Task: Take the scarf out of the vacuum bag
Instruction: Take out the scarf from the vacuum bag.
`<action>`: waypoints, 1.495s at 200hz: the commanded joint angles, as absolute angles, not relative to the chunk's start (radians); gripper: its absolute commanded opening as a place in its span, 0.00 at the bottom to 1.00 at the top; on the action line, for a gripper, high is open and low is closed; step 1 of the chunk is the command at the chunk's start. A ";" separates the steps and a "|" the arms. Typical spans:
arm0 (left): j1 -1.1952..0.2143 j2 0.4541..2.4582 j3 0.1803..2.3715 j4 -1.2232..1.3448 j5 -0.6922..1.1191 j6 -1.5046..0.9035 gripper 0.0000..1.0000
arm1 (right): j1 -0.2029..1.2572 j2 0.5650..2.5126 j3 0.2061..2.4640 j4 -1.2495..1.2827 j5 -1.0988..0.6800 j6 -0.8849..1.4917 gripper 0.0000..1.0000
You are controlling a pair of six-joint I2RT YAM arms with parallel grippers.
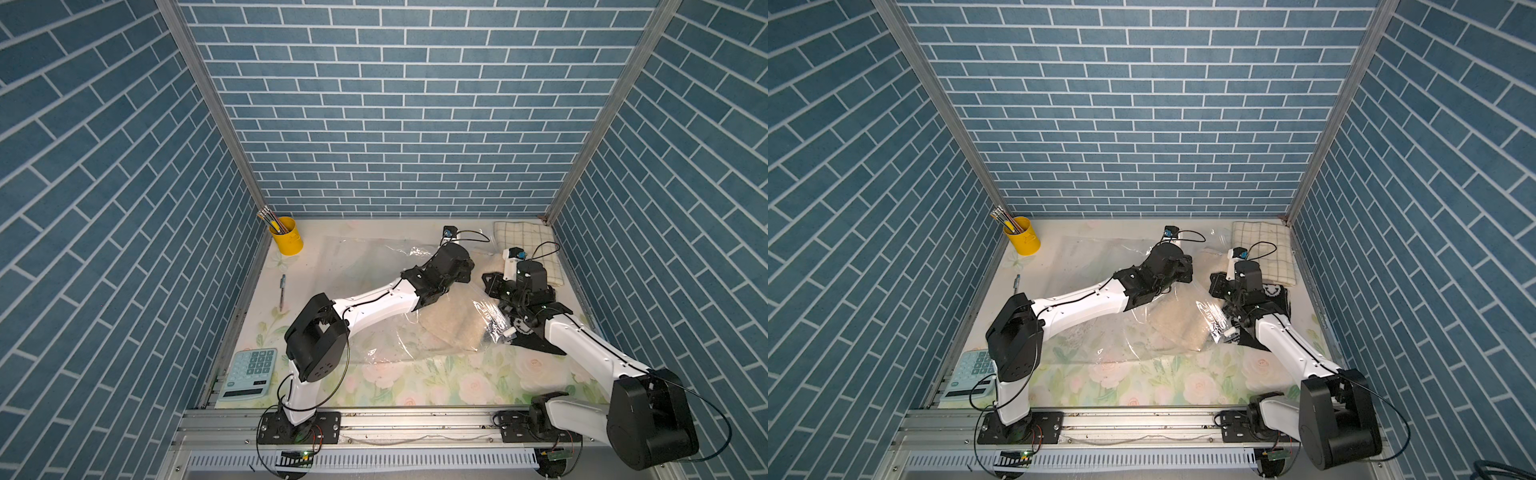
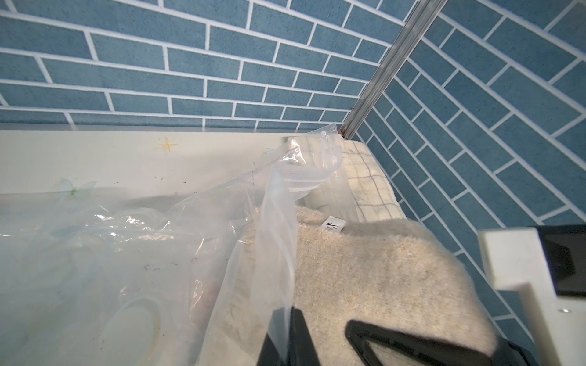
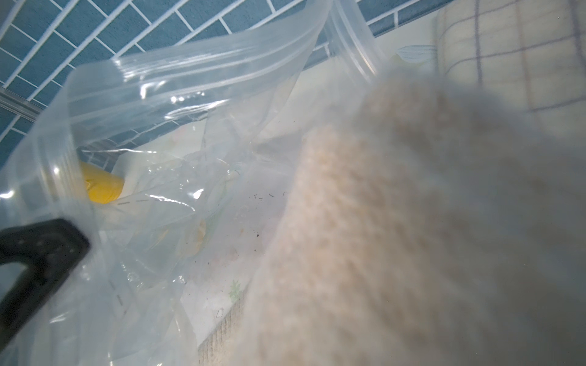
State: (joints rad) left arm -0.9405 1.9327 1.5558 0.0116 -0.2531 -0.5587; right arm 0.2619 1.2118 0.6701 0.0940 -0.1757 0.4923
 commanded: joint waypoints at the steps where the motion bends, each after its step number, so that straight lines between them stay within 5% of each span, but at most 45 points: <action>1: -0.937 1.934 1.571 -0.003 -0.273 -0.568 0.00 | 0.264 1.202 0.658 0.126 -0.163 0.468 0.00; 299: -0.936 1.933 1.598 -0.030 -0.277 -0.574 0.00 | 0.248 1.035 0.710 0.047 0.159 0.420 0.00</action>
